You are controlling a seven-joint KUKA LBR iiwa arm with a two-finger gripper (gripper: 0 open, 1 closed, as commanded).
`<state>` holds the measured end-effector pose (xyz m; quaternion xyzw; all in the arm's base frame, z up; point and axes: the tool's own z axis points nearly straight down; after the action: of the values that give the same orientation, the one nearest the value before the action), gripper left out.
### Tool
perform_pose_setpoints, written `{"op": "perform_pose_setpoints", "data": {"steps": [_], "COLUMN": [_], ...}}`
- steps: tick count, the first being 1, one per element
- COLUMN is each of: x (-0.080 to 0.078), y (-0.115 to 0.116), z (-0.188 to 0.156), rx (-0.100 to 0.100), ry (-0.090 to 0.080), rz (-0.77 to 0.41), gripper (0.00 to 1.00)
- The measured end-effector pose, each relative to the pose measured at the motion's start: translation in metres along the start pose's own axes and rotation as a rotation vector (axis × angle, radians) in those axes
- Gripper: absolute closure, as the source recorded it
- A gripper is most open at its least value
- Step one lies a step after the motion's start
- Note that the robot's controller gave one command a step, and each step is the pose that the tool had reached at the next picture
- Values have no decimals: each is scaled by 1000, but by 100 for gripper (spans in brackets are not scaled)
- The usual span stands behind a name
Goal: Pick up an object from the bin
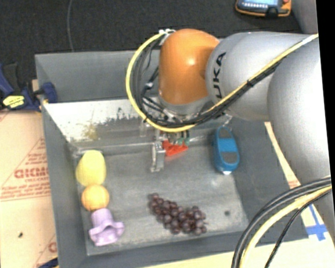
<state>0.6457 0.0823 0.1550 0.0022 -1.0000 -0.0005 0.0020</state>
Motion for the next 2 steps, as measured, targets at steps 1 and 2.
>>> {"op": "perform_pose_setpoints", "data": {"steps": [1,2], "x": [-1,-7], "y": [-1,-80], "z": [-5,86], "rx": [-1,1], "ry": [-6,-3], "rz": [2,38], "gripper": [0,0]}}
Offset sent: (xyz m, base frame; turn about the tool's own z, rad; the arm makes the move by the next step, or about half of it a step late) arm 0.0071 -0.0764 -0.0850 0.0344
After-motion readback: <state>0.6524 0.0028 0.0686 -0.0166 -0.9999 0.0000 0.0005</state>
